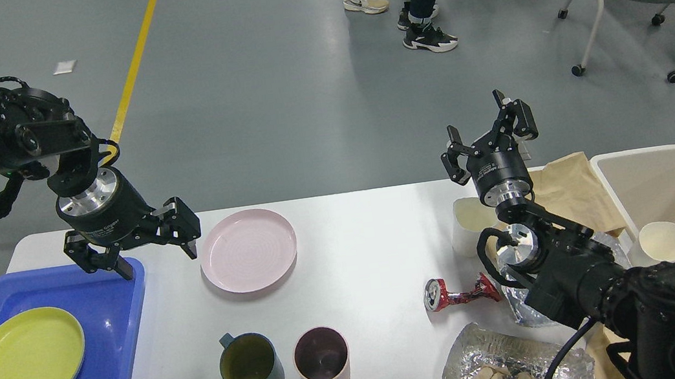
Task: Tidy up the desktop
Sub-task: 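Lower the left gripper toward the dark green mug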
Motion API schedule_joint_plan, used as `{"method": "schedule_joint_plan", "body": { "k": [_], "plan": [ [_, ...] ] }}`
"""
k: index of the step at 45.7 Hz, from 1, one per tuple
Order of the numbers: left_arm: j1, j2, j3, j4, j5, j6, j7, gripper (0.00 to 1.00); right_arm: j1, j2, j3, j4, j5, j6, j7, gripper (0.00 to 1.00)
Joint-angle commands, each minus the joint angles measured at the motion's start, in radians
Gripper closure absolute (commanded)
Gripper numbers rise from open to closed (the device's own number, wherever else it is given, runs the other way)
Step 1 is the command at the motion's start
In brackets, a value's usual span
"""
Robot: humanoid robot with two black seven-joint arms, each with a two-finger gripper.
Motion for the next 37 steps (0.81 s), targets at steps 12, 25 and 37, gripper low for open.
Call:
{"method": "schedule_joint_plan", "body": {
  "k": [12,25,37],
  "plan": [
    [0.033,-0.003,-0.001,0.001,0.000,0.000,0.000,0.04,0.000,0.000,0.002,0.000,0.000,0.000,-0.001,0.00],
    [0.056,-0.009,-0.002,0.001,0.000,0.000,0.000,0.04,0.000,0.000,0.002,0.002,0.000,0.000,-0.001,0.00],
    [0.109,-0.020,-0.090,0.005,0.000,0.002,0.000,0.04,0.000,0.000,0.002,0.002,0.000,0.000,0.000,0.00]
  ]
}}
